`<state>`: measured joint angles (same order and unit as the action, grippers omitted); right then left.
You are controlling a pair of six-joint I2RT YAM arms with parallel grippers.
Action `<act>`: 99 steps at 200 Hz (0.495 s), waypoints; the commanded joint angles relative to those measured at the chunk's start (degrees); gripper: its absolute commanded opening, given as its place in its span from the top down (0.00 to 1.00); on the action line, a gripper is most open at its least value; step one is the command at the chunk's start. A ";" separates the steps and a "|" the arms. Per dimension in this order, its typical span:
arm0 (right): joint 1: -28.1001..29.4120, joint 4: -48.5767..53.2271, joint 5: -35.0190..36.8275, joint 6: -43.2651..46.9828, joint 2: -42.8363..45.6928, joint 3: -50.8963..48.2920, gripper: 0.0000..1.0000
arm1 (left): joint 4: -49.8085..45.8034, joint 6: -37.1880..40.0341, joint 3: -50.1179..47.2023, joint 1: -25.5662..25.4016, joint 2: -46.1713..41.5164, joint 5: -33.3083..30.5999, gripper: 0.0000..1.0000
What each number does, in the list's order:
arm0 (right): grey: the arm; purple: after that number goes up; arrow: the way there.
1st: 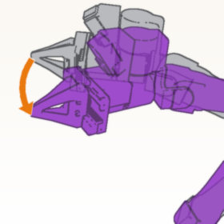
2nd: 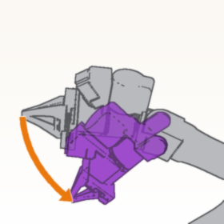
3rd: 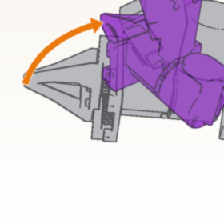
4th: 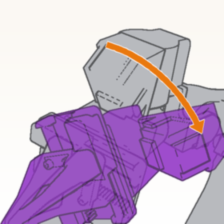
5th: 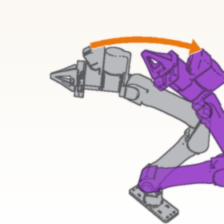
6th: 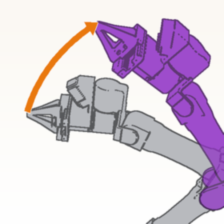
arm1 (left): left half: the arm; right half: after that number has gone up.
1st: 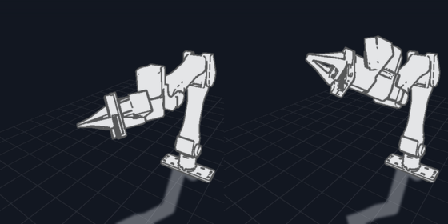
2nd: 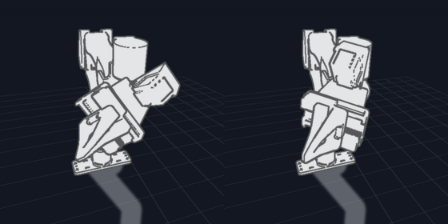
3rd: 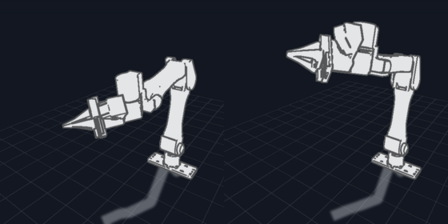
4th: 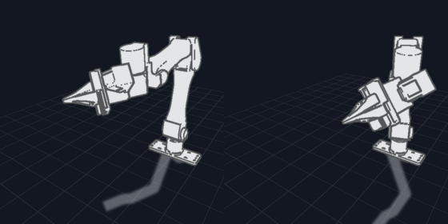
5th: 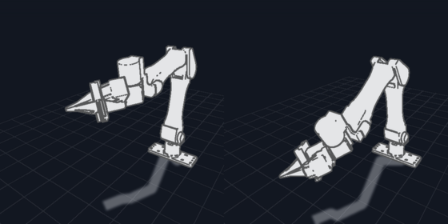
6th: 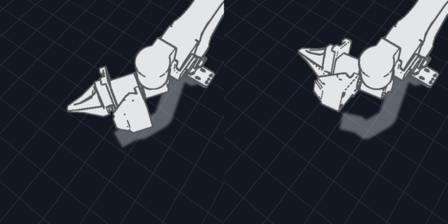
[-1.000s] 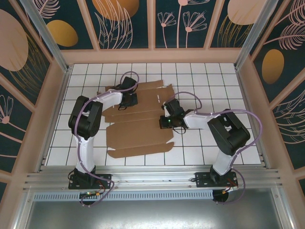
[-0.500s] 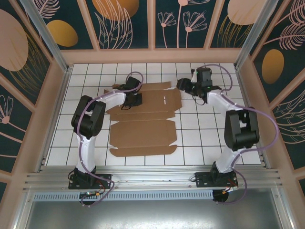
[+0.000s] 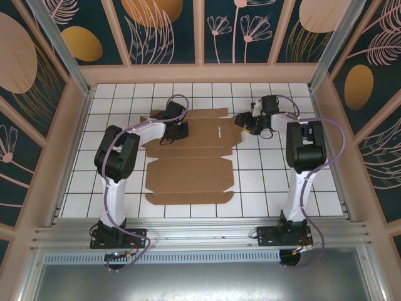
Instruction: Fold the paper box
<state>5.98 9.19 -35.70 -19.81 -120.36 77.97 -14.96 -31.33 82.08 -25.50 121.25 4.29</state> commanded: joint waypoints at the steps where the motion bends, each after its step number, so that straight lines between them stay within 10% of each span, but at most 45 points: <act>1: 0.52 1.75 -4.91 1.74 -2.68 2.84 0.42 | 0.46 -0.75 -1.09 0.03 0.63 1.31 1.00; 99: 1.82 2.56 -11.58 -0.11 -6.81 3.82 0.51 | 0.90 -0.75 -1.25 0.02 0.31 1.10 1.00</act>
<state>6.68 11.18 -42.37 -18.37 -125.32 83.72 -13.91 -31.57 81.73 -25.52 121.23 4.71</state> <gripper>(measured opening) 0.511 0.051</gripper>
